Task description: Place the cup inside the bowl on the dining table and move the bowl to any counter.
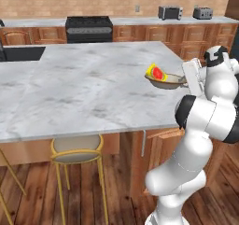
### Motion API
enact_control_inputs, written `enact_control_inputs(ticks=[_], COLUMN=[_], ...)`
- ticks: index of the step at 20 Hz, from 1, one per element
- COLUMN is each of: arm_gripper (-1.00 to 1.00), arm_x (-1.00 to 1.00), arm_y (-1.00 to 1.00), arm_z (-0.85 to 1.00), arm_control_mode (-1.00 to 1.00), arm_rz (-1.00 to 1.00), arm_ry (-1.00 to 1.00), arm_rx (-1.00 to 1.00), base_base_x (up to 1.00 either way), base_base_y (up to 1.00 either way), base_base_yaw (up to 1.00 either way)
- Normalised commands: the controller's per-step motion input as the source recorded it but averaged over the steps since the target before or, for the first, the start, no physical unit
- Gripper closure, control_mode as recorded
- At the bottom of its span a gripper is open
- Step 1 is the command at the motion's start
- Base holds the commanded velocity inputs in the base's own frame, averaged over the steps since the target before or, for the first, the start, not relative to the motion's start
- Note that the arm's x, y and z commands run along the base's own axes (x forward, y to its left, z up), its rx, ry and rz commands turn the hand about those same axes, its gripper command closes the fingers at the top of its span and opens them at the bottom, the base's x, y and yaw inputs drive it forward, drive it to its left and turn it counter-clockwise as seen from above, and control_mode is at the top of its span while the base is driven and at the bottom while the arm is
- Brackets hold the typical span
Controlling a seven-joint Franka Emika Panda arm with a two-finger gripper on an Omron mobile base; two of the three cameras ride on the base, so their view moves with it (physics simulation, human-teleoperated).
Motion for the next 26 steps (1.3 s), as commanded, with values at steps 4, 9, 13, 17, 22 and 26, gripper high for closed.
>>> enact_control_inputs(ticks=[4, 9, 13, 17, 22, 26], arm_gripper=[1.00, 1.00, 1.00, 1.00, 1.00, 1.00], arm_x=[0.00, 0.00, 0.00, 0.00, 0.00, 0.00], arm_y=[0.00, 0.00, 0.00, 0.00, 0.00, 0.00], arm_z=[0.00, 0.00, 0.00, 0.00, 0.00, 0.00], arm_control_mode=[1.00, 1.00, 1.00, 1.00, 1.00, 1.00], arm_rz=[0.00, 0.00, 0.00, 0.00, 0.00, 0.00], arm_ry=[0.00, 0.00, 0.00, 0.00, 0.00, 0.00], arm_rx=[0.00, 0.00, 0.00, 0.00, 0.00, 0.00], base_base_x=[0.24, 0.31, 0.39, 0.42, 0.35, 0.30], base_base_y=[-0.69, -0.69, -0.70, -0.68, -0.74, -0.68], base_base_yaw=[0.03, 0.04, 0.05, 0.04, 0.04, 0.04])
